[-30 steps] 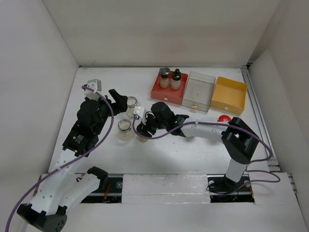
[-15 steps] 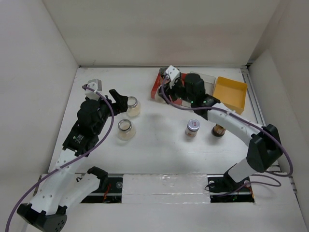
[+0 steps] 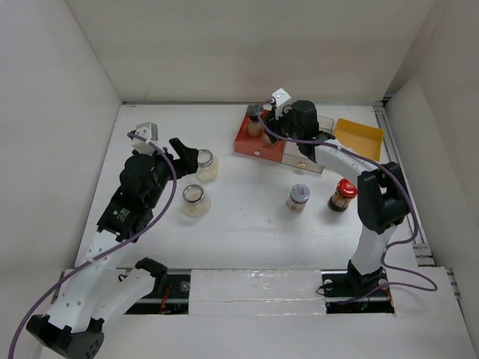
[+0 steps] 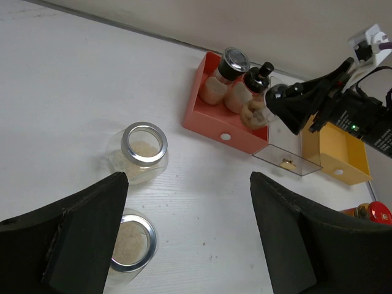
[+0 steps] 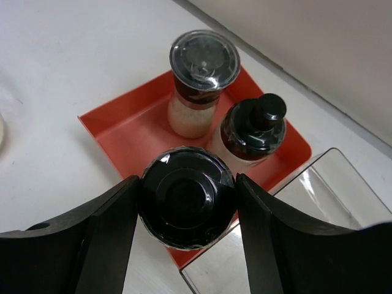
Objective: Organize the condiment bottles
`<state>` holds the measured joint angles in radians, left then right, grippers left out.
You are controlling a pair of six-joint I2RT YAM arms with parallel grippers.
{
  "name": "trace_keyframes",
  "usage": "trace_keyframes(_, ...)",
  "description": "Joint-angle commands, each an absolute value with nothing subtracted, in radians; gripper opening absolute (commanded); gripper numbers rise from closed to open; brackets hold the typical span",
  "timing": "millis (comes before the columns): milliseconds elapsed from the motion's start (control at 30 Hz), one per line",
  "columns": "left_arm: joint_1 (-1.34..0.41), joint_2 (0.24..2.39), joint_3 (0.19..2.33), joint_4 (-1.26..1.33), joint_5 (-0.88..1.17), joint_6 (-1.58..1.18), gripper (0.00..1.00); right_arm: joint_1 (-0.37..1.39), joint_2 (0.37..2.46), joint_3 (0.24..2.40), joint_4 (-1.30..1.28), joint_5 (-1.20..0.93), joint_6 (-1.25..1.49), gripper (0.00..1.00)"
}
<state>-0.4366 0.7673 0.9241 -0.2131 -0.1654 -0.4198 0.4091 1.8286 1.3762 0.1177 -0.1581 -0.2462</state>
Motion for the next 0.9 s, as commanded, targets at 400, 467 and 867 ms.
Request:
trace_keyframes(400, -0.433, 0.775, 0.920, -0.173, -0.167, -0.422, 0.77, 0.416, 1.921, 1.411, 0.219, -0.198, -0.192, 0.59)
trace_keyframes(467, -0.433, 0.775, 0.920, -0.173, -0.167, -0.422, 0.78, 0.416, 1.910, 1.411, 0.219, -0.189, -0.192, 0.70)
trace_keyframes(867, -0.433, 0.753, 0.920, -0.183, -0.212, -0.422, 0.93, 0.477, 1.626, 1.299, 0.210, -0.165, -0.224, 0.95)
